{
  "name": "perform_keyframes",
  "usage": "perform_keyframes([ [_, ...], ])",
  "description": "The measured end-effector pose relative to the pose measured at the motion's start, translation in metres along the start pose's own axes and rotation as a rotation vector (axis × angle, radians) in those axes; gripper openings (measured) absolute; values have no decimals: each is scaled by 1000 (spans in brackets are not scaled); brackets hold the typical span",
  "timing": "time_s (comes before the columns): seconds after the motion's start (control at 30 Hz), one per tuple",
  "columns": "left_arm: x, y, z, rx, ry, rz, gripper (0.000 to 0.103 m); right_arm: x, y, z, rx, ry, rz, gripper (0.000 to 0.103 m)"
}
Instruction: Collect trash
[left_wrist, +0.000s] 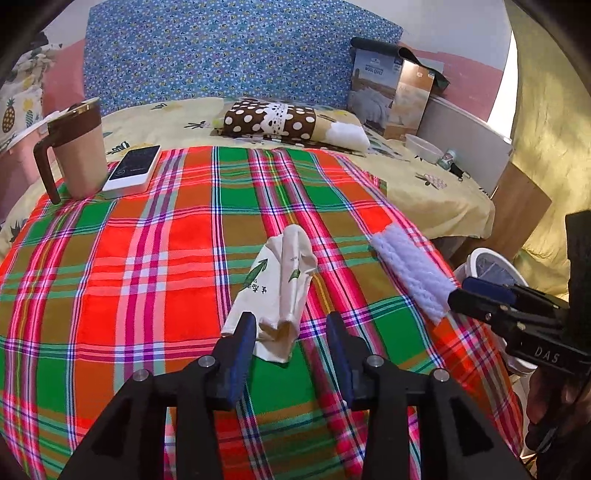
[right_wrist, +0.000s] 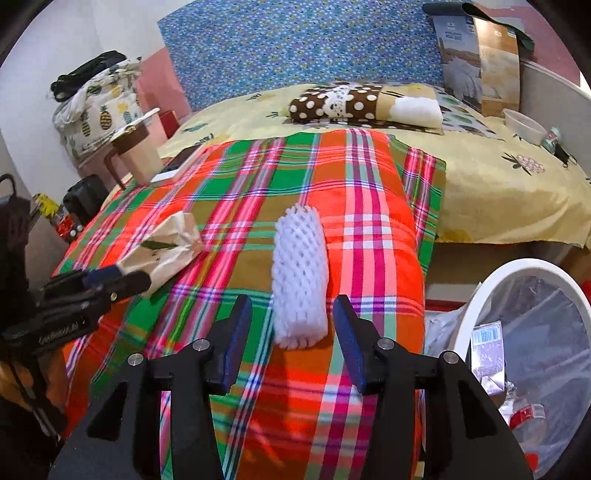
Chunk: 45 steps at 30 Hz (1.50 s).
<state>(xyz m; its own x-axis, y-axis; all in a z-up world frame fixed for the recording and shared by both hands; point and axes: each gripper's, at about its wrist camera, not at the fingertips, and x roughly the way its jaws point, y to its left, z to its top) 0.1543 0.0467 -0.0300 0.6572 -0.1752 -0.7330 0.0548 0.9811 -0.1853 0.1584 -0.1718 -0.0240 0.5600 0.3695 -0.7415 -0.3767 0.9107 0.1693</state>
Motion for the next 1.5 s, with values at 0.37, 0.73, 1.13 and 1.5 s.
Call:
perform_keyframes([
  [0.37, 8, -4, -1, -13, 1, 12, 23, 13, -3, -3, 27, 44, 20, 33],
  [0.73, 0, -14, -6, -4, -7, -3, 13, -9, -3, -7, 24, 1, 23, 28],
  [1.13, -21, -41, -13, 3, -33, -45, 13, -38, -9, -16, 40, -46, 6, 28],
  [1.5, -39, -69, -13, 30, -65, -88, 13, -60, -19, -24, 70, -93, -23, 28],
])
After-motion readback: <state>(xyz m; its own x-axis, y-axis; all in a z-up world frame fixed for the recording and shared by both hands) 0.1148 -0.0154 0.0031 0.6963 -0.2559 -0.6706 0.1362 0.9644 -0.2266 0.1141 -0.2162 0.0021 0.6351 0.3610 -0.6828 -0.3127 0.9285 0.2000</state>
